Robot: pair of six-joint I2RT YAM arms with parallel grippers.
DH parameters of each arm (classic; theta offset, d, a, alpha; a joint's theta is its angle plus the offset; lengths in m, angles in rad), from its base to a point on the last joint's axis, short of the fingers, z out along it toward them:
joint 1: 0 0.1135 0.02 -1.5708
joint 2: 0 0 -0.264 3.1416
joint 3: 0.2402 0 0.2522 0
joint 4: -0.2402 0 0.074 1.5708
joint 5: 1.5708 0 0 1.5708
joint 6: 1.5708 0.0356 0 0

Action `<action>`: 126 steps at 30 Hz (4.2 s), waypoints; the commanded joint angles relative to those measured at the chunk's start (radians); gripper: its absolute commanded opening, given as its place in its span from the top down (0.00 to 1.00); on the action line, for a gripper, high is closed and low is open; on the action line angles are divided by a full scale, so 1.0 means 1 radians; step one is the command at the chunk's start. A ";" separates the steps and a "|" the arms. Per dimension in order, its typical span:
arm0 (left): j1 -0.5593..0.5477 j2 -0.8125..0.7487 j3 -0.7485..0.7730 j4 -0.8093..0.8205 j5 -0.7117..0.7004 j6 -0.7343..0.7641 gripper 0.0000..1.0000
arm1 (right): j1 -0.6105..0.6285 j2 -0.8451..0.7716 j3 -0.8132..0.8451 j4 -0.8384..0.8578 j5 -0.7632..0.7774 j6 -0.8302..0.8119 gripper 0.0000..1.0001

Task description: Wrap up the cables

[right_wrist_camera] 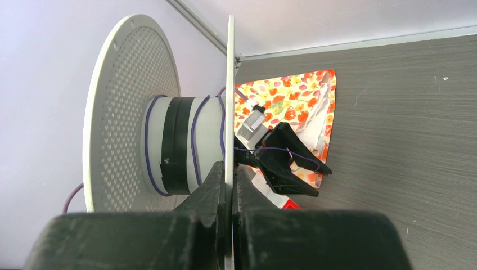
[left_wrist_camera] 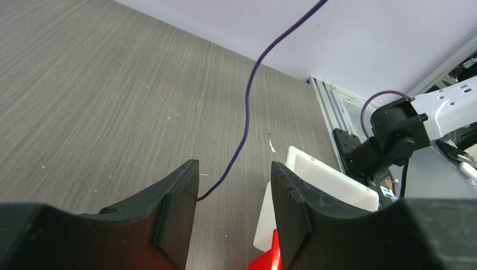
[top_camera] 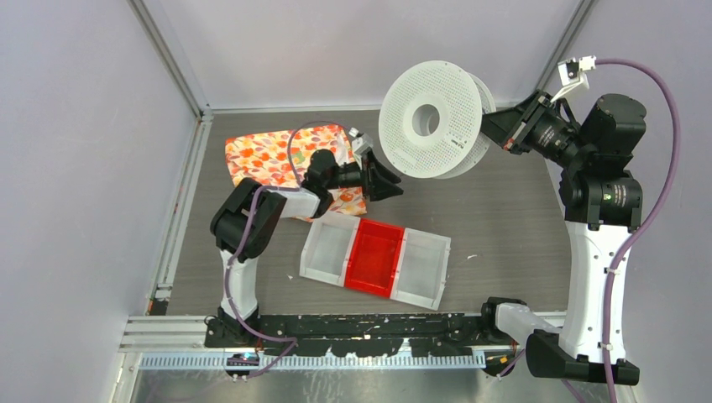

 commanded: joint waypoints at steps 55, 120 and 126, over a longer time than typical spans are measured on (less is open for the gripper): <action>-0.389 -0.270 0.934 -1.953 -0.177 0.662 1.00 | 0.329 0.110 -0.146 -0.232 0.623 -0.373 0.99; 0.205 0.513 0.879 -0.089 0.401 -0.857 1.00 | 0.095 0.775 -0.308 0.851 -0.124 0.053 0.99; 0.215 0.481 0.802 -0.482 0.298 -0.519 1.00 | 0.095 0.853 -0.348 0.897 -0.088 0.051 0.99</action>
